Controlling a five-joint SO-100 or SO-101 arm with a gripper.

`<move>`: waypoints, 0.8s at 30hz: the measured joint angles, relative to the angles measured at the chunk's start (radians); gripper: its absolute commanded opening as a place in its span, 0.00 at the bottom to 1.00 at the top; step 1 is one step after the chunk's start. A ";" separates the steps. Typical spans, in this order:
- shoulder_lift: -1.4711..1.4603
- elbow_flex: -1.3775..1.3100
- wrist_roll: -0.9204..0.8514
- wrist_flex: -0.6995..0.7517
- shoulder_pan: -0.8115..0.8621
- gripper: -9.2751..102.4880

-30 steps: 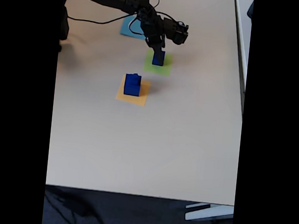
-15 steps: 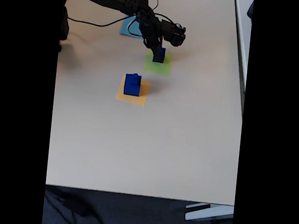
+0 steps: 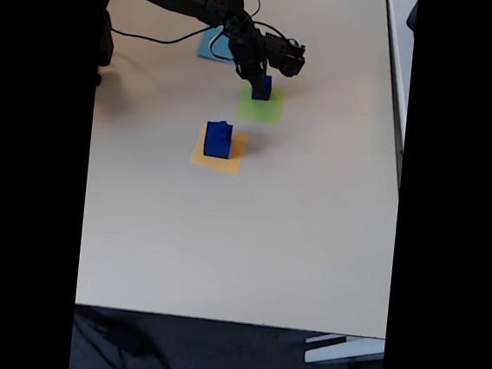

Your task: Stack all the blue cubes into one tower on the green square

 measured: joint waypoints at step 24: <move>0.067 -0.179 0.215 0.278 -0.101 0.08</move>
